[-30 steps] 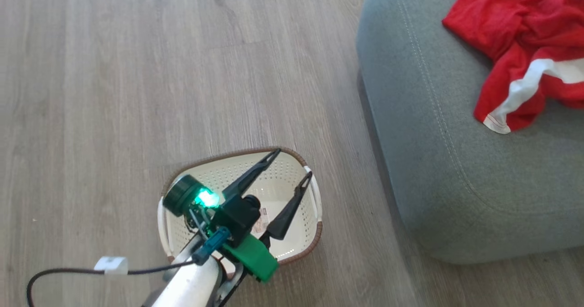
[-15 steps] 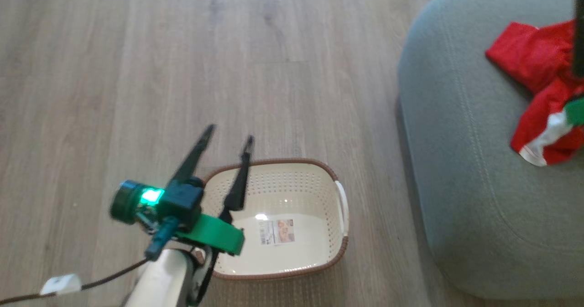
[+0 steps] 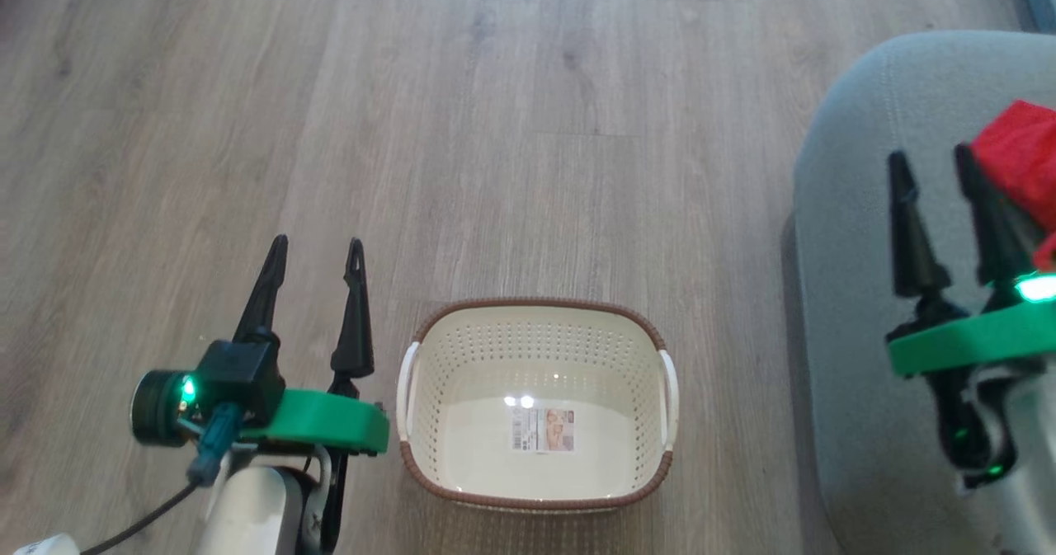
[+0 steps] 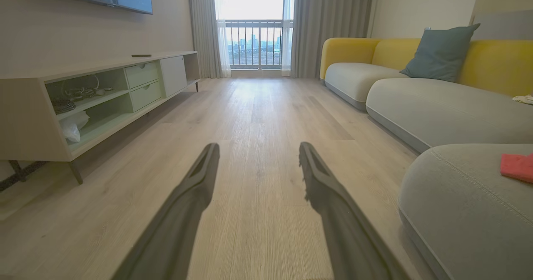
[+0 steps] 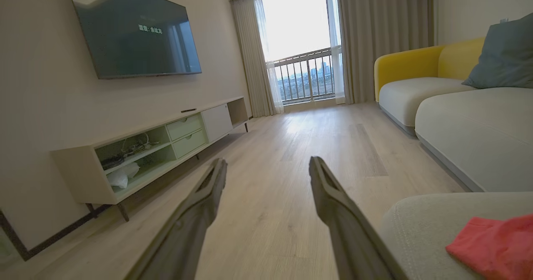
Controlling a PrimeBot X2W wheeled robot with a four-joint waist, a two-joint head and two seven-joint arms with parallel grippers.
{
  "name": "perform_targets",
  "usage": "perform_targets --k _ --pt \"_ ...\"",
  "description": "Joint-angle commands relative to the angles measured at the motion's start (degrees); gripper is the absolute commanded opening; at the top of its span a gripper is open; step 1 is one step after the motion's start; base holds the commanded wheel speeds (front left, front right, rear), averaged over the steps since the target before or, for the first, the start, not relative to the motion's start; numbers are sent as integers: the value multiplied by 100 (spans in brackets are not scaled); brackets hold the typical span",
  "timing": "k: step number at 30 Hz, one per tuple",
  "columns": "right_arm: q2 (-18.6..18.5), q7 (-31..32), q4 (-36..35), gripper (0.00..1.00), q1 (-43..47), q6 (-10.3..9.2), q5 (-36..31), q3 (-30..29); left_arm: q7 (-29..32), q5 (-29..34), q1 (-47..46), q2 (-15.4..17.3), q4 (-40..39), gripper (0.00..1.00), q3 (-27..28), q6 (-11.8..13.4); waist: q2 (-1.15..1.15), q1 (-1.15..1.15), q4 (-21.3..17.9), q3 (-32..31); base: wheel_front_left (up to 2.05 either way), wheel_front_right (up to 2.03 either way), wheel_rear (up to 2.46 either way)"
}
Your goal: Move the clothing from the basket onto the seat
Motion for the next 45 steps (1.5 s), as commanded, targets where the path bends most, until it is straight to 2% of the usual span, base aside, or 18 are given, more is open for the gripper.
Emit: perform_targets --k 1,9,20,35,40,45 --pt "58 -36 -234 100 39 -1 -181 86 -29 -58 -131 -5 -207 100 212 33 0 0 61 -7 0 0 0" --pt "680 -36 -201 100 547 -1 -826 30 -29 -152 -36 -5 75 100 135 -51 0 0 132 -71 0 0 0" --pt "1130 -37 41 100 900 -1 -1124 -246 -29 -174 59 -6 256 100 70 -283 0 0 103 -129 0 0 0" --pt "1233 -37 64 100 844 -1 -1213 -306 -29 -223 53 -6 357 100 -62 -634 0 0 24 -145 0 0 0" --pt "1233 -37 59 100 806 -1 -1205 -296 -29 -247 70 -6 343 100 -5 -619 0 0 18 -124 0 0 0" --pt "1251 -37 68 100 785 -1 -1211 -279 -29 -561 96 -6 458 100 57 -898 0 0 5 -100 0 0 0"
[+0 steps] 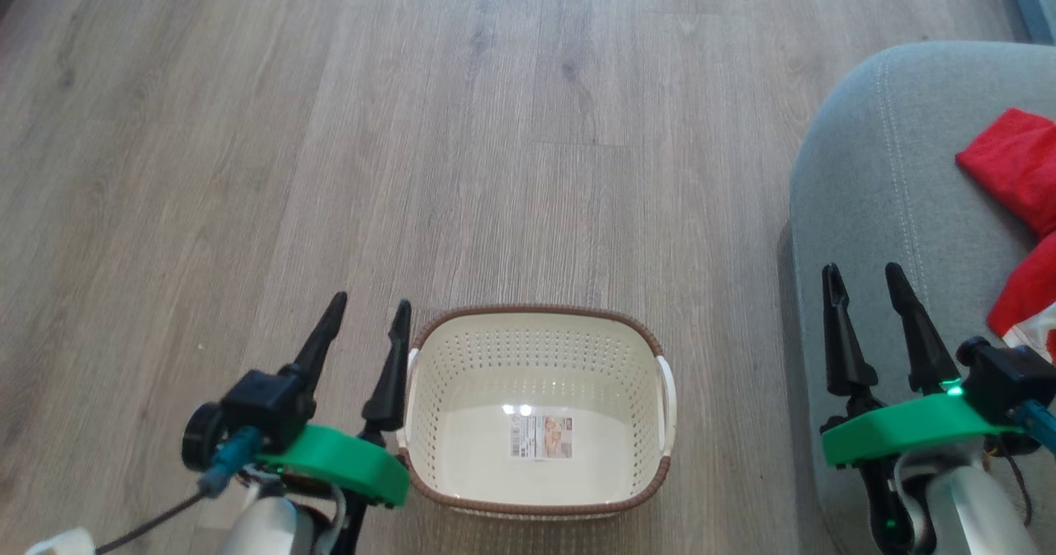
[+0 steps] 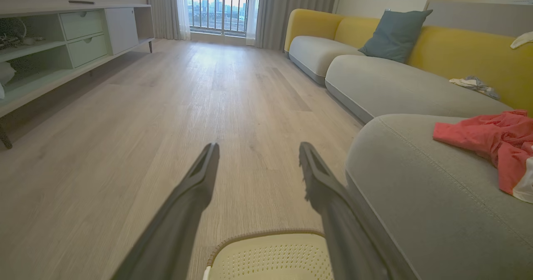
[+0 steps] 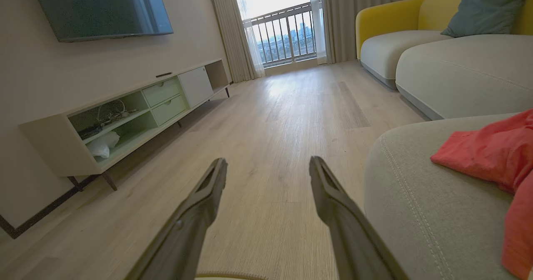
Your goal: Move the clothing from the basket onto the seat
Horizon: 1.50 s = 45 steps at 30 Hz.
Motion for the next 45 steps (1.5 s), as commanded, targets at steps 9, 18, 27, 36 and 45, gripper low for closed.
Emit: perform_targets --k 9,18,27,36,45 --pt "50 -37 -147 100 -248 -1 -50 80 -29 -367 -167 -5 -156 100 429 -369 0 0 -32 73 0 0 0" --pt "61 -37 -131 100 -275 -1 -66 85 -29 -496 -164 -5 -181 100 474 -482 0 0 -53 87 0 0 0" --pt "56 1 166 0 2 0 -42 3 2 -526 10 0 155 0 293 -532 0 0 -77 48 0 0 0" --pt "67 103 439 0 97 0 337 9 88 -931 123 22 416 0 342 -537 0 0 -110 30 0 0 0" --pt "73 248 451 0 62 0 868 -33 209 -1500 88 51 452 0 419 -554 0 0 -155 5 0 0 0"
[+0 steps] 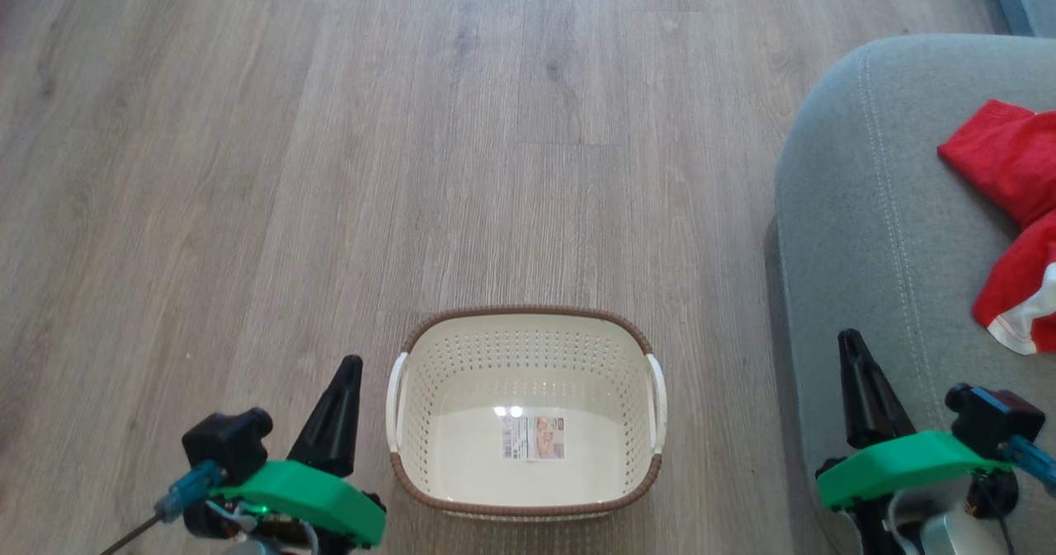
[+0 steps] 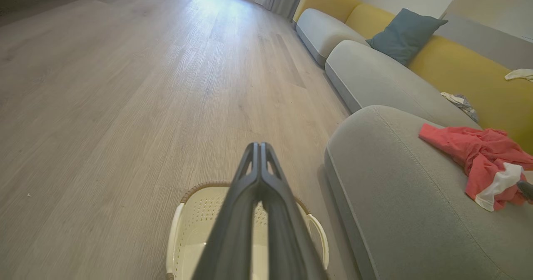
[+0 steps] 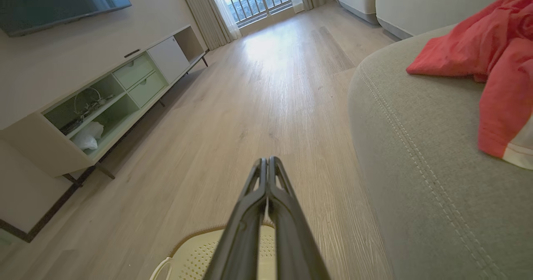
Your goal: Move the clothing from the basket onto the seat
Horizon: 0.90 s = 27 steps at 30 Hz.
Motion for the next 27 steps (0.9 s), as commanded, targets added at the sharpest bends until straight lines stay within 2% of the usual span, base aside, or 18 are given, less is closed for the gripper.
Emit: perform_targets --k 1,27 --pt "3 52 -180 0 -236 0 205 -50 37 -210 -257 31 -157 0 93 -25 0 0 -11 -6 0 0 0" --pt "29 462 -156 0 -328 0 1674 -175 397 -1760 -338 85 -99 0 342 -69 0 0 -135 -74 0 0 0"
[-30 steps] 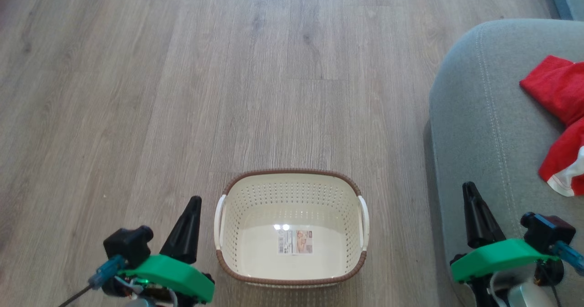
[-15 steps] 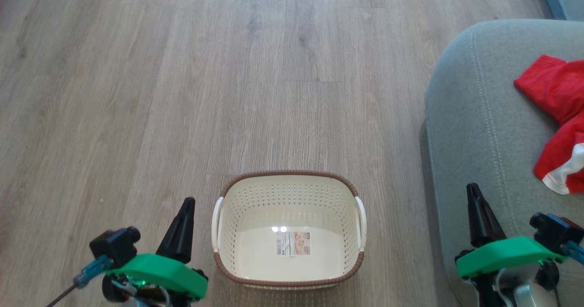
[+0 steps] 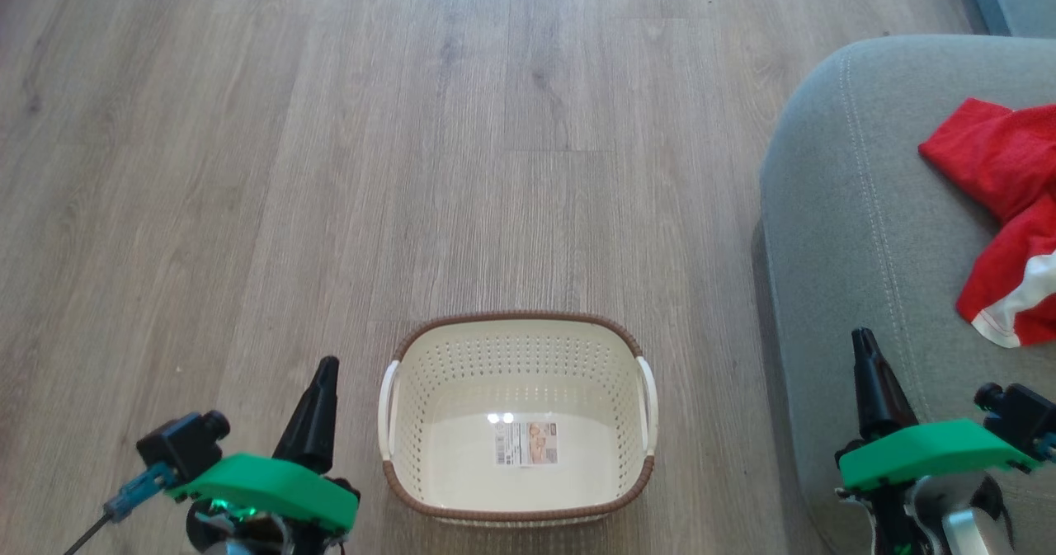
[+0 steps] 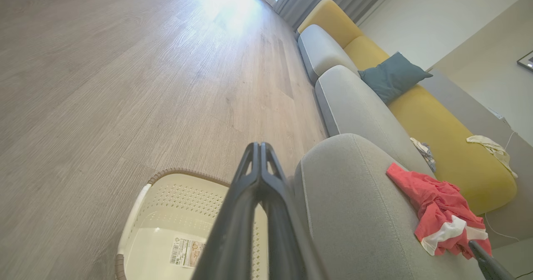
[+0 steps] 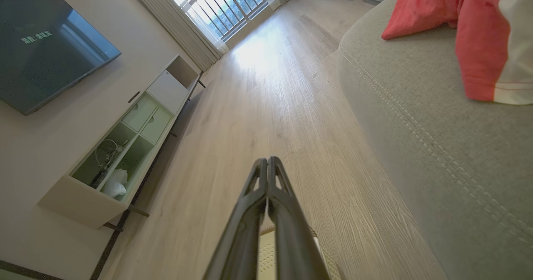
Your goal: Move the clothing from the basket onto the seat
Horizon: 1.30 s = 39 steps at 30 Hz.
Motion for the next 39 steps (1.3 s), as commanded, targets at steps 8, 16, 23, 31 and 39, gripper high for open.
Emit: perform_targets --k 8,16,23,31,39 --pt "-12 170 -160 0 -278 0 570 -47 141 -591 -338 75 -142 0 226 -48 0 0 -42 -23 0 0 0" --pt "-1 304 -152 0 -308 0 1037 -91 267 -1077 -363 83 -124 0 319 -61 0 0 -81 -44 0 0 0" --pt "9 422 -145 0 -334 0 1446 -129 380 -1499 -385 88 -108 0 403 -73 0 0 -116 -63 0 0 0" --pt "19 539 -139 0 -360 -1 1853 -168 493 -1918 -408 91 -92 0 489 -85 0 0 -150 -82 0 0 0" --pt "31 674 -131 0 -389 -1 2317 -214 625 -2396 -433 93 -73 0 589 -99 0 0 -190 -104 0 0 0"
